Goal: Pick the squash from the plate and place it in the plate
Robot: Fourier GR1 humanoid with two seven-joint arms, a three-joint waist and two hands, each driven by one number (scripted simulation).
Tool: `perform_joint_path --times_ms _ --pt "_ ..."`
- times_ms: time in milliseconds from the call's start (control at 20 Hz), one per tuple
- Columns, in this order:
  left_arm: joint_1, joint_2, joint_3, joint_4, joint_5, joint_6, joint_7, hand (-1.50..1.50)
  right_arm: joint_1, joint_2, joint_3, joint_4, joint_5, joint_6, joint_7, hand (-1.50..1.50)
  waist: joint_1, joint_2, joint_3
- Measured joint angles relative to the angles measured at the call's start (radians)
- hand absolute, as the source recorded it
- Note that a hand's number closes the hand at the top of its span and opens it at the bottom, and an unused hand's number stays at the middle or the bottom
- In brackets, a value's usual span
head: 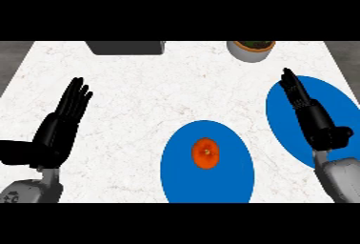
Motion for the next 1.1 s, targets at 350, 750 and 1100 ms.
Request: perform_joint_path --times_ms 350,750,1100 --pt "0.068 -0.030 -0.054 0.135 -0.019 0.008 0.091 0.00 -0.234 -0.014 0.029 0.000 -0.027 0.187 0.006 1.50 0.055 -0.001 0.001" --pt "0.087 -0.095 -0.098 0.213 -0.026 0.026 0.171 0.00 -0.343 0.101 -0.036 0.340 0.029 0.194 -0.261 -1.50 0.041 -0.006 0.006" --pt "0.113 -0.115 -0.092 0.207 -0.044 0.036 0.189 0.00 -0.426 0.050 -0.044 0.479 0.097 0.358 -0.357 -1.50 0.025 -0.014 0.006"
